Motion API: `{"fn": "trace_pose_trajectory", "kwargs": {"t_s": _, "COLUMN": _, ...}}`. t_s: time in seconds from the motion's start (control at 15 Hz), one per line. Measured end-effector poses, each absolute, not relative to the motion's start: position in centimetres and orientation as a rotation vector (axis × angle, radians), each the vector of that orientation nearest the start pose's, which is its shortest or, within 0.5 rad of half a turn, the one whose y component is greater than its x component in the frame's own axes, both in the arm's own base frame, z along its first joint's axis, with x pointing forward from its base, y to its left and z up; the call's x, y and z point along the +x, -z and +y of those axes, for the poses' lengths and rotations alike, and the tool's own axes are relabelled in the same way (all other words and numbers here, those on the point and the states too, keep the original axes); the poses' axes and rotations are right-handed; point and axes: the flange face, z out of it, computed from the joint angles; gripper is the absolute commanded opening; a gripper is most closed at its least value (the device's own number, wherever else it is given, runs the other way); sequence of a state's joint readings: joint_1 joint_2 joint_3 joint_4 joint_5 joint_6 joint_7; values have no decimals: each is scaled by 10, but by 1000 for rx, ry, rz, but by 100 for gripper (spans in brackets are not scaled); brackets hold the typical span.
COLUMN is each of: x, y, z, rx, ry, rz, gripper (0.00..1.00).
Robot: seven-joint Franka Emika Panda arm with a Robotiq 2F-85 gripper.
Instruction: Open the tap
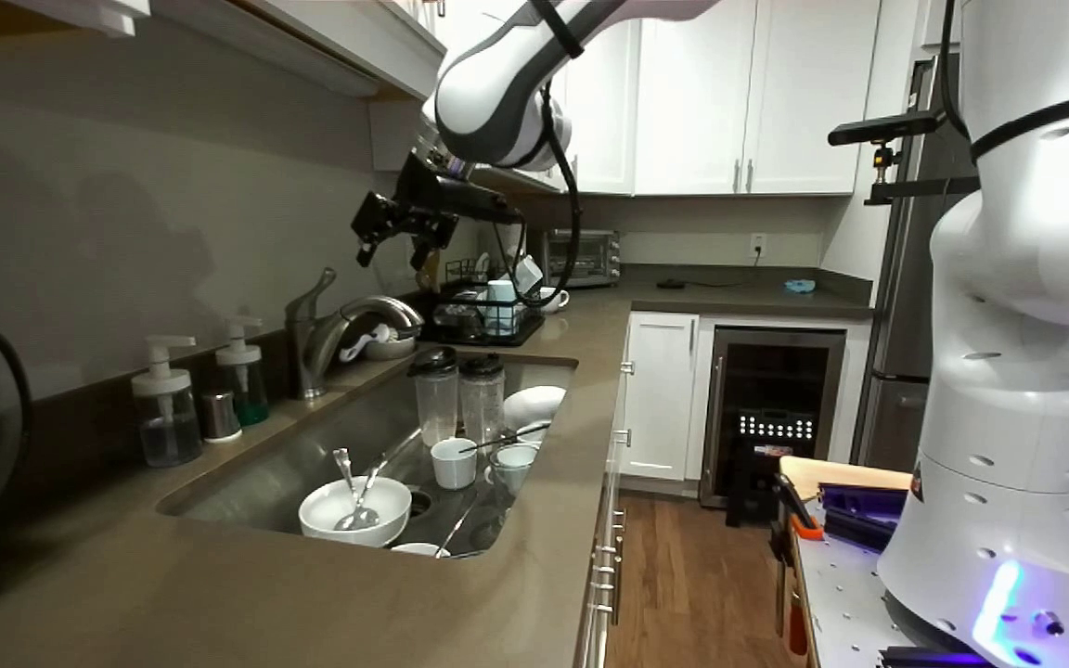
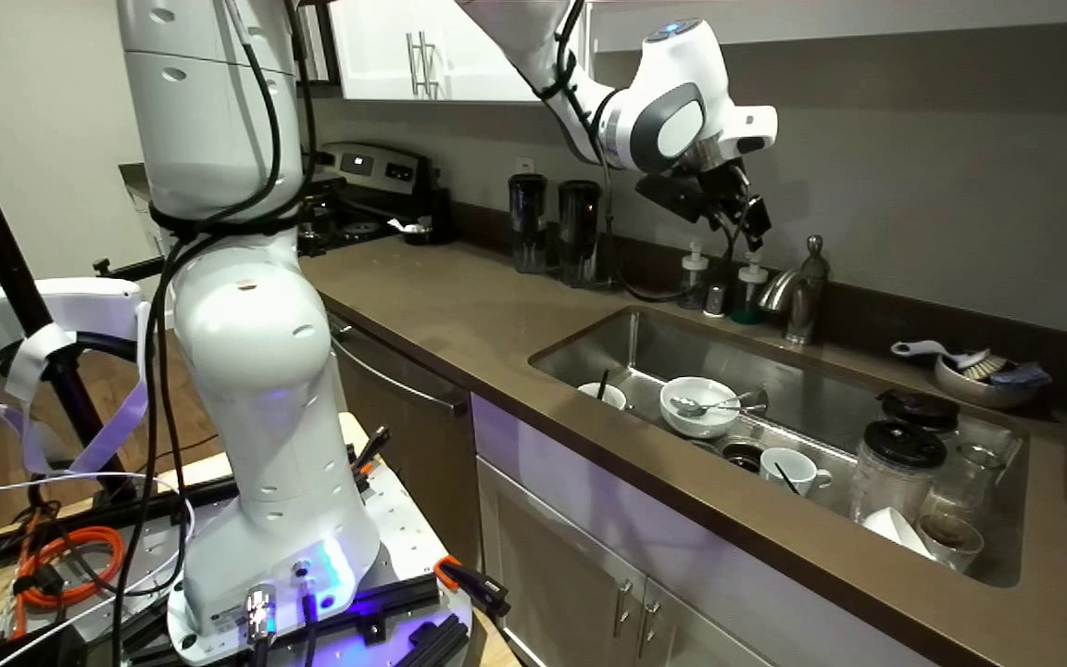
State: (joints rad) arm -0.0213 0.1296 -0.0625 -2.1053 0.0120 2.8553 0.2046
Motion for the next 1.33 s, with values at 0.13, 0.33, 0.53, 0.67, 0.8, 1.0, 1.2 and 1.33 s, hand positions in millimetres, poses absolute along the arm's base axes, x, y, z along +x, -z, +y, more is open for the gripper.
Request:
{"fn": "trace_pose_trajectory", "kwargs": {"t_s": 0.13, "x": 611, "y": -436, "z": -54, "rx": -2929, "ry": 1088, "rz": 405, "gripper": 100}}
{"fn": "trace_pose_trajectory", "kwargs": {"t_s": 0.33, "x": 614, "y": -443, "z": -60, "rx": -2880, "ry": 1339, "rz": 349, "gripper": 100}}
{"fn": "trace_pose_trajectory", "kwargs": {"t_s": 0.53, "x": 617, "y": -448, "z": -83, "rx": -2841, "ry": 1476, "rz": 389, "gripper": 100}}
{"fn": "trace_pose_trajectory", "kwargs": {"t_s": 0.67, "x": 620, "y": -448, "z": -95, "rx": -2819, "ry": 1516, "rz": 457, "gripper": 100}}
{"fn": "trace_pose_trajectory", "kwargs": {"t_s": 0.8, "x": 622, "y": -443, "z": -100, "rx": -2787, "ry": 1556, "rz": 502, "gripper": 74}}
{"fn": "trace_pose_trajectory", "kwargs": {"t_s": 1.0, "x": 626, "y": -425, "z": -89, "rx": -2769, "ry": 1573, "rz": 522, "gripper": 53}}
{"fn": "trace_pose_trajectory", "kwargs": {"t_s": 1.2, "x": 632, "y": -404, "z": -69, "rx": -2774, "ry": 1577, "rz": 501, "gripper": 33}}
{"fn": "trace_pose_trajectory", "kwargs": {"t_s": 1.33, "x": 635, "y": -394, "z": -59, "rx": -2775, "ry": 1596, "rz": 472, "gripper": 20}}
